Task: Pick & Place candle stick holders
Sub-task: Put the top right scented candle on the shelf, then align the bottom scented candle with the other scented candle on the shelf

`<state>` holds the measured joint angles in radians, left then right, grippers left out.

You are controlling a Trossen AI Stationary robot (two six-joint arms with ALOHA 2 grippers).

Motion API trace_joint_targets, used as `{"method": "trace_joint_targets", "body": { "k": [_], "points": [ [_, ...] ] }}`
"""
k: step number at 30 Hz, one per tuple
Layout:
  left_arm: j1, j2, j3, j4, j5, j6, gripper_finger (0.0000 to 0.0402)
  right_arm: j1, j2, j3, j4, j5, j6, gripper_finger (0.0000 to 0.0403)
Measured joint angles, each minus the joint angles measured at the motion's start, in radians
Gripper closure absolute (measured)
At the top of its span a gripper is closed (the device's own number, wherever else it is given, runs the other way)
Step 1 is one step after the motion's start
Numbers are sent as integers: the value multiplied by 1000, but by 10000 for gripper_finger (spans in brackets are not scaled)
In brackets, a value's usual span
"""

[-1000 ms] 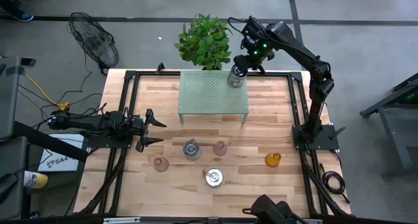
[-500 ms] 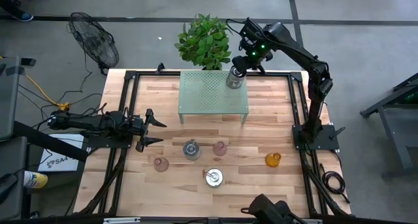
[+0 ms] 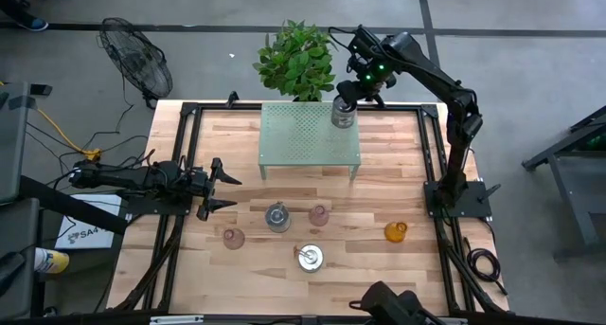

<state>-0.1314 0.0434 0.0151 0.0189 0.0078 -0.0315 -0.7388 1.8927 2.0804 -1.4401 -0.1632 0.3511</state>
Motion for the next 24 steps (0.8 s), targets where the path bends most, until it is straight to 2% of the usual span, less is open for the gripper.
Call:
{"method": "trace_joint_targets", "body": {
  "k": [13,24],
  "points": [
    [0,0,0,0,0,0,114,-14,-19,0,10,4,-15,289],
    [0,0,0,0,0,0,114,-36,-133,0,7,-5,-62,284]
  ]
}}
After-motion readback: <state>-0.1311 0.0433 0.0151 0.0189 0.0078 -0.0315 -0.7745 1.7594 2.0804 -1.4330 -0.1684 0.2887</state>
